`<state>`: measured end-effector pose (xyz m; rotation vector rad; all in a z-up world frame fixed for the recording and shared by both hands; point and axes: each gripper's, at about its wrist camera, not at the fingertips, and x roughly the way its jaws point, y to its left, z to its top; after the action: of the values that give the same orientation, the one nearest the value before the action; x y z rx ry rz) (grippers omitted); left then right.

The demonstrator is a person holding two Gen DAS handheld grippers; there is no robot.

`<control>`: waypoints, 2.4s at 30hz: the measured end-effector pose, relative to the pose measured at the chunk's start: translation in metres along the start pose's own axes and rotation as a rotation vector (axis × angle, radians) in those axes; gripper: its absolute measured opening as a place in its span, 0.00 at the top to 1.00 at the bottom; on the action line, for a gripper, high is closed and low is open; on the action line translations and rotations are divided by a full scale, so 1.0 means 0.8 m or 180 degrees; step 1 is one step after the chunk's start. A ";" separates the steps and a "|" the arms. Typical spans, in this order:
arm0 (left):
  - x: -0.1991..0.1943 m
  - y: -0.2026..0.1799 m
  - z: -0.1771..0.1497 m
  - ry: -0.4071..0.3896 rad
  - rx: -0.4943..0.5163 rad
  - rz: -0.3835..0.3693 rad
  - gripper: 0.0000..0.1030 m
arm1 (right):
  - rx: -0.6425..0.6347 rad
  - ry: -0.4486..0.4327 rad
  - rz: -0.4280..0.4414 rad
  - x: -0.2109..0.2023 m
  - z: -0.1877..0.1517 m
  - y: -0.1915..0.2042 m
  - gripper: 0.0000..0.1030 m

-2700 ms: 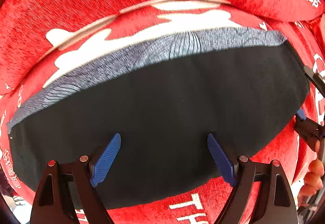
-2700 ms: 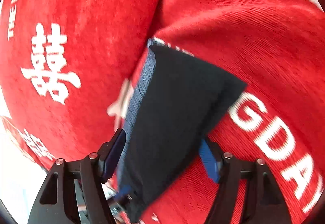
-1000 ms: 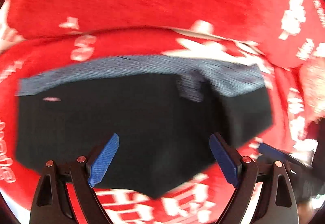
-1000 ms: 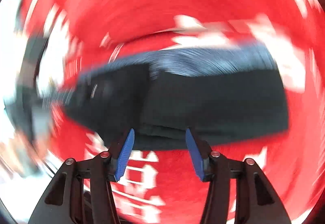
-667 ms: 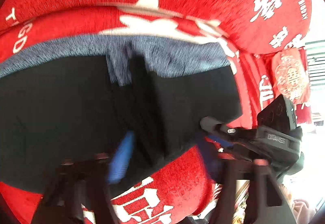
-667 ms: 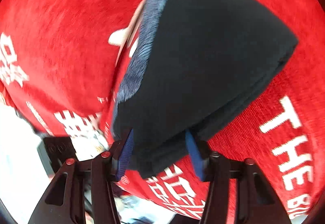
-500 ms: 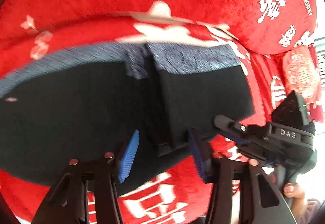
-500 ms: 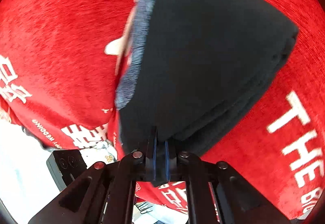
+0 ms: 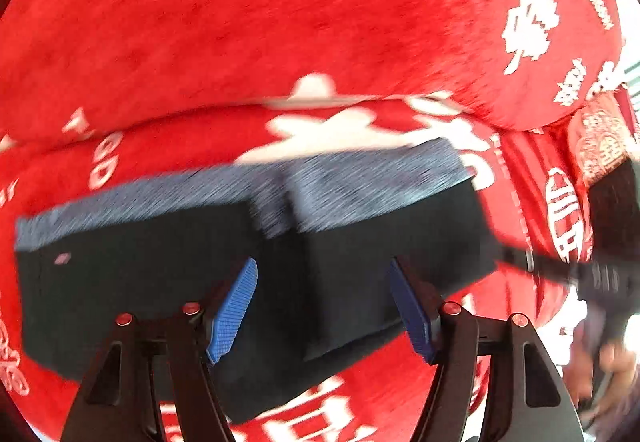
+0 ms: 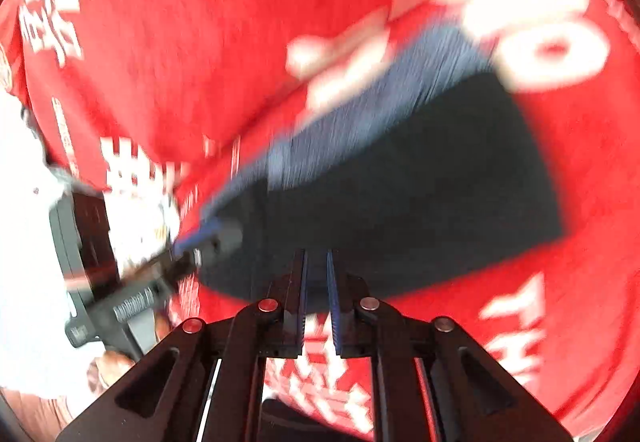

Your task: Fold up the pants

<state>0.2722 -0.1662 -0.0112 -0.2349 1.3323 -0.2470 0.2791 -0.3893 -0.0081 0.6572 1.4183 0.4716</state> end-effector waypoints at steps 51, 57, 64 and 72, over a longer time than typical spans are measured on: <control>-0.060 0.225 -0.165 0.0251 -0.1102 0.1007 0.11 | -0.1633 0.0982 -0.1827 0.179 -0.073 0.121 0.63; -0.060 0.234 -0.173 0.0305 -0.1147 0.1015 0.11 | -0.1659 0.0910 -0.1756 0.159 -0.092 0.125 0.60; -0.061 0.238 -0.177 0.0331 -0.1208 0.1060 0.11 | -0.1640 0.0942 -0.1652 0.143 -0.113 0.139 0.38; -0.063 0.250 -0.181 0.0312 -0.1276 0.1040 0.11 | -0.1720 0.1009 -0.1564 0.163 -0.139 0.168 0.27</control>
<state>0.1285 0.0354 -0.0577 -0.3389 1.4877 0.2910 0.1942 -0.1886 -0.0183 -0.2120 1.5923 0.5475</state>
